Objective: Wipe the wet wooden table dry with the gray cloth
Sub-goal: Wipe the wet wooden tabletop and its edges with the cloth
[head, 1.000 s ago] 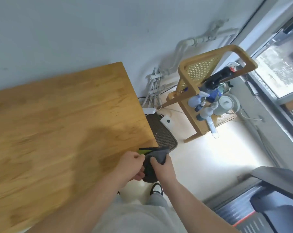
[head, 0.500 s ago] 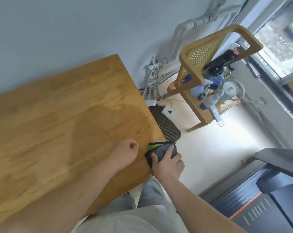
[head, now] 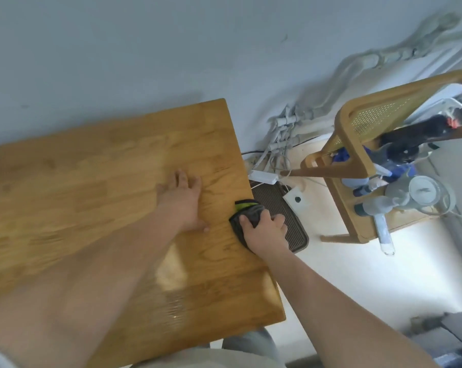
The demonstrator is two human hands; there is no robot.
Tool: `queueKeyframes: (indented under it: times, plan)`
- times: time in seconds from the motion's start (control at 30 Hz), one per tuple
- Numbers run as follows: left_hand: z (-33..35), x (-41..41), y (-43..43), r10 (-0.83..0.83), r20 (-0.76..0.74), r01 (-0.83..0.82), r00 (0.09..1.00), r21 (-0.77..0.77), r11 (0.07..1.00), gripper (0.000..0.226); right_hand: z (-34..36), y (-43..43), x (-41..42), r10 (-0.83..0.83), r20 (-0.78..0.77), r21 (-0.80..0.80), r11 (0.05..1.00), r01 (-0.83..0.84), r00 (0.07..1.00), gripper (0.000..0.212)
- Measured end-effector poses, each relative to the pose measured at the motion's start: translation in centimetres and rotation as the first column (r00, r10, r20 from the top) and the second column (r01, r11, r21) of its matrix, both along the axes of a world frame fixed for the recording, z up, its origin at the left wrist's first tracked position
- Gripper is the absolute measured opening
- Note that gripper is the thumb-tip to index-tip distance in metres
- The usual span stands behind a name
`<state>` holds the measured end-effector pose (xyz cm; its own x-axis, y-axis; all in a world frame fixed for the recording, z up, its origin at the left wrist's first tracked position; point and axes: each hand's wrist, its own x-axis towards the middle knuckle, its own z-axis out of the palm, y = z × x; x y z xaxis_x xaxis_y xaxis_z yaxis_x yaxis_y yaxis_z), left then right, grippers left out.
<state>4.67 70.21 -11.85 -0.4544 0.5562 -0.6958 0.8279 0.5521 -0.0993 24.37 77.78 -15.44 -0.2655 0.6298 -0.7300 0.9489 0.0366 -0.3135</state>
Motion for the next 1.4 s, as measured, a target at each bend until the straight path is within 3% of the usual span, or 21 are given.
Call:
queueKeyframes:
  times: [0.1,0.23,0.43,0.77,0.93,1.07,1.23,1.4]
  plan:
    - [-0.9,-0.9,-0.1,0.081,0.070,-0.083,0.994,0.035,0.996,0.153,-0.4,3.4,-3.6,0.056,-0.014,0.030,0.998,-0.055,0.998,0.075]
    - [-1.2,-1.0,-1.1,0.087,0.084,-0.094,0.993,0.086,0.992,0.147,-1.0,7.0,-8.9,0.083,-0.057,0.083,0.993,-0.078,0.995,0.075]
    - [-2.3,-1.3,-0.8,0.031,0.055,-0.034,0.998,0.043,0.999,0.144,-1.1,11.7,-16.0,0.125,-0.120,0.160,0.982,-0.105,0.985,0.072]
    - [-1.9,-1.6,-0.3,0.120,0.146,-0.128,0.982,0.044,0.991,0.143,-2.0,18.4,-24.3,0.137,-0.186,0.165,0.981,-0.106,0.973,0.078]
    - [-1.9,-1.4,-0.8,0.113,0.137,-0.120,0.984,0.048,0.992,0.143,-2.4,18.2,-23.6,0.149,-0.245,0.176,0.979,-0.107,0.958,0.076]
    - [-1.9,-0.9,-1.0,0.121,0.114,-0.126,0.986,0.038,0.991,0.144,-2.2,14.6,-18.0,0.170,-0.290,0.173,0.977,-0.124,0.942,0.077]
    - [-1.8,-1.0,-0.4,0.067,0.088,-0.065,0.994,-0.020,0.998,0.145,-2.6,9.2,-10.0,0.200,-0.219,0.178,0.971,-0.162,0.955,0.080]
    - [-1.8,-1.5,0.0,0.066,0.084,-0.066,0.994,0.001,0.998,0.144,-2.4,11.8,-13.4,0.238,-0.219,0.197,0.960,-0.196,0.946,0.081]
